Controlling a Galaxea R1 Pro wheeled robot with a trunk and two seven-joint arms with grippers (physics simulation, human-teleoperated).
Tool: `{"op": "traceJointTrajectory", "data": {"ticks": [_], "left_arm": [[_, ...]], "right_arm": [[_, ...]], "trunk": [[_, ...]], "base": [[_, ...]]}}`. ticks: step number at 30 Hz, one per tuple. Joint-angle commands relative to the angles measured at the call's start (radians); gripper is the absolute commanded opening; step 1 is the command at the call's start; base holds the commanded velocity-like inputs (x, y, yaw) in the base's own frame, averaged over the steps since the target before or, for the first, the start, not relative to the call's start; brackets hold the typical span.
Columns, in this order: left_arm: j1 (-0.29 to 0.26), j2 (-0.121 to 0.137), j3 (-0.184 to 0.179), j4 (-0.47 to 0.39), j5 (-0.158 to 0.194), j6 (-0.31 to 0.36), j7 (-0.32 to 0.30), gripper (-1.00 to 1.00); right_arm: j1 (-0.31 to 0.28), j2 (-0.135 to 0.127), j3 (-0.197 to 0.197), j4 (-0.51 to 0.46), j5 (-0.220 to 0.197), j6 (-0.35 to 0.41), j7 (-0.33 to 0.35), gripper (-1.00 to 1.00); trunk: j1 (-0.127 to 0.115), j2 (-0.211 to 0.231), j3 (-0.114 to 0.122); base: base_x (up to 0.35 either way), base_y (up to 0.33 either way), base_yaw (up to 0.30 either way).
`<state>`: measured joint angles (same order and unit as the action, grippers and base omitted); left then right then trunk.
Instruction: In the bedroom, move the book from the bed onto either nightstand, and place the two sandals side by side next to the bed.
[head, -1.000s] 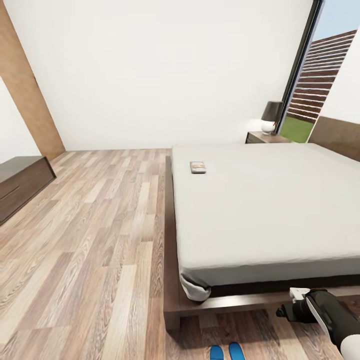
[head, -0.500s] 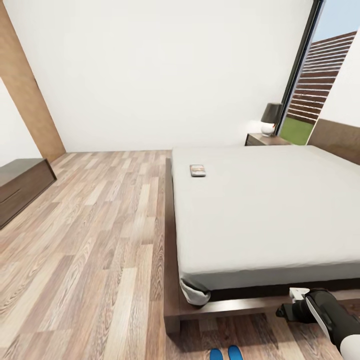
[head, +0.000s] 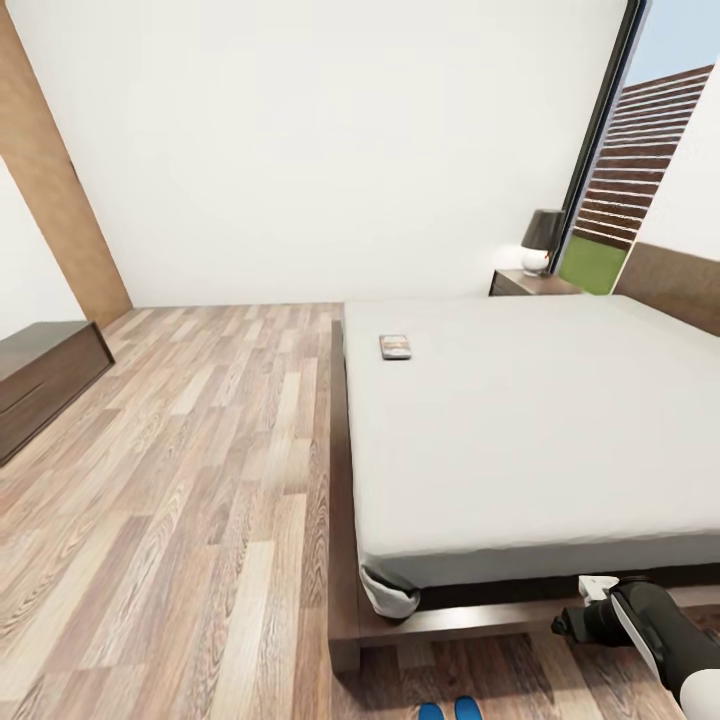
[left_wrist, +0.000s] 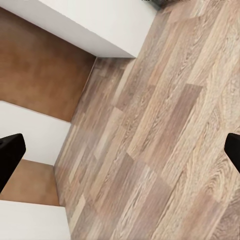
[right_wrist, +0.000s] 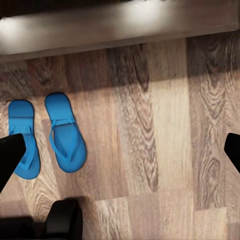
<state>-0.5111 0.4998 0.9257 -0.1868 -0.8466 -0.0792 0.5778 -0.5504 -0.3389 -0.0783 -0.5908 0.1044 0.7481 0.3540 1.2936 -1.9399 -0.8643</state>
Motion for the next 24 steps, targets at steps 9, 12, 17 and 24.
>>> {"op": "traceJointTrajectory", "data": {"ticks": [9,12,17,24], "left_arm": [[-0.001,0.000,0.008,0.003,-0.006,-0.008,0.002,1.00],[-0.001,0.000,0.008,0.004,-0.006,-0.009,0.002,1.00],[0.001,0.000,0.008,0.004,-0.006,-0.010,0.002,1.00],[0.004,0.000,0.008,0.004,-0.006,-0.012,0.002,1.00]], "right_arm": [[0.000,0.001,-0.003,-0.001,0.011,0.003,0.008,1.00],[0.000,0.001,-0.003,-0.001,0.011,0.004,0.008,1.00],[0.000,0.001,-0.003,-0.001,0.011,0.003,0.008,1.00],[0.000,0.001,-0.002,-0.001,0.011,0.003,0.008,1.00]], "trunk": [[-0.035,0.063,0.027],[-0.046,0.084,0.037],[-0.065,0.119,0.053],[-0.092,0.168,0.074]], "base": [[0.000,0.000,0.000],[0.000,0.000,0.000],[0.000,0.000,0.000],[0.000,0.000,0.000]]}}
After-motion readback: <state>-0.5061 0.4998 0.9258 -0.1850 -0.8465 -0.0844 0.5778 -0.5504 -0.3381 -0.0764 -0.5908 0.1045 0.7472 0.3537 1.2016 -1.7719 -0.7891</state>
